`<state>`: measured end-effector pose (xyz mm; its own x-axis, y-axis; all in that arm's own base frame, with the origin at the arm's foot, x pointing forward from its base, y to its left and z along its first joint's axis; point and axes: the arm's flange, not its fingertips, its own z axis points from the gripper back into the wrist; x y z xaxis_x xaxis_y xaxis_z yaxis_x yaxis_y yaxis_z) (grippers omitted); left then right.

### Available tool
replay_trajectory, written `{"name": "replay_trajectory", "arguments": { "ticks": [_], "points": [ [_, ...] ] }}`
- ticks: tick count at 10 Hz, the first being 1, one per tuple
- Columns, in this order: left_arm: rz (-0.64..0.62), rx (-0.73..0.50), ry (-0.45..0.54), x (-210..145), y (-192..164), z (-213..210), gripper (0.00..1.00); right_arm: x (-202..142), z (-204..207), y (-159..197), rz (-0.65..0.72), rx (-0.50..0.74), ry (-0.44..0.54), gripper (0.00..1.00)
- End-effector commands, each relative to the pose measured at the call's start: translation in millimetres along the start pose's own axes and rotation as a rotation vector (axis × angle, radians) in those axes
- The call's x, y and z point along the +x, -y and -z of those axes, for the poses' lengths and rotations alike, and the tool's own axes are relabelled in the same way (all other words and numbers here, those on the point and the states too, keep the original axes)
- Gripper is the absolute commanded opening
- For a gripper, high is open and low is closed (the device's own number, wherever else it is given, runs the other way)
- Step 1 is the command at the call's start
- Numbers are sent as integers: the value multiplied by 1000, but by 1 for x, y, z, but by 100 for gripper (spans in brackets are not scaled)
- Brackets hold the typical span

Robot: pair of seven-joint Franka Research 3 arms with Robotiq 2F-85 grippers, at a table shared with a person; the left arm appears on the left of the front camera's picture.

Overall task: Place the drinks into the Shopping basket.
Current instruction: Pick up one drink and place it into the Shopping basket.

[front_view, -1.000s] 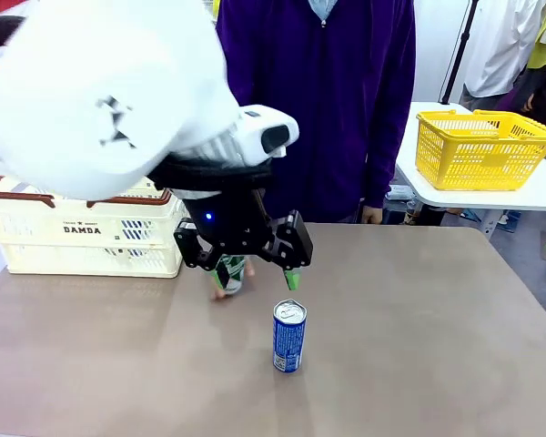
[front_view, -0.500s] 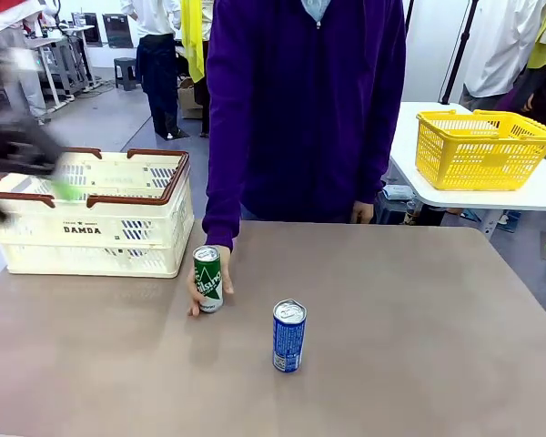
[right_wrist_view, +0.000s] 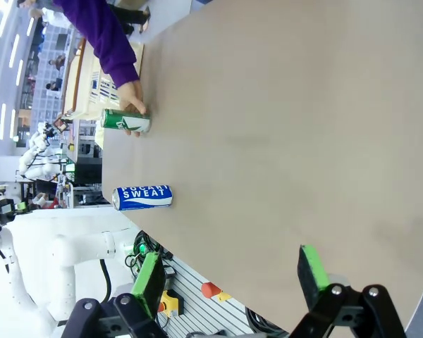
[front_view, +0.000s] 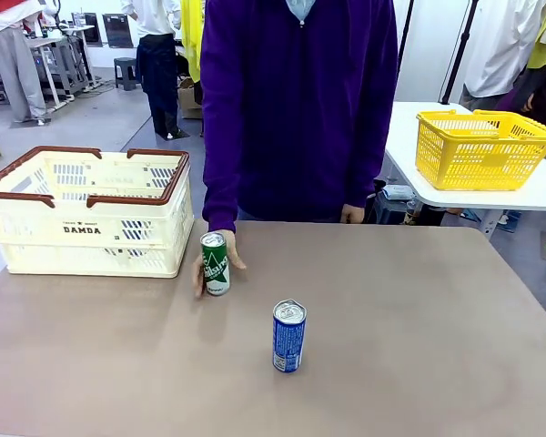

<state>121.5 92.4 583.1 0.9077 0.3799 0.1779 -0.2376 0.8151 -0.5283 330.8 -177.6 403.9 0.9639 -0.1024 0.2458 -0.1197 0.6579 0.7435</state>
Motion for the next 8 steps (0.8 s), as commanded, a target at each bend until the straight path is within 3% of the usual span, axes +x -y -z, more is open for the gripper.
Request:
{"name": "replay_trajectory", "arguments": {
  "ticks": [1, 4, 6, 8],
  "points": [
    [3, -29, 4, -19, -5, 16, 100, -1, -2, -2, 1, -2, -6, 100],
    [20, 44, -12, -12, 26, 26, 100, -1, -2, -2, 1, -2, -6, 100],
    [85, 34, -58, 6, 92, 56, 100, -1, -2, -2, 1, -2, -6, 100],
    [92, 73, -176, 28, 185, 126, 100, -1, -2, -2, 1, -2, -6, 100]
  ]
}}
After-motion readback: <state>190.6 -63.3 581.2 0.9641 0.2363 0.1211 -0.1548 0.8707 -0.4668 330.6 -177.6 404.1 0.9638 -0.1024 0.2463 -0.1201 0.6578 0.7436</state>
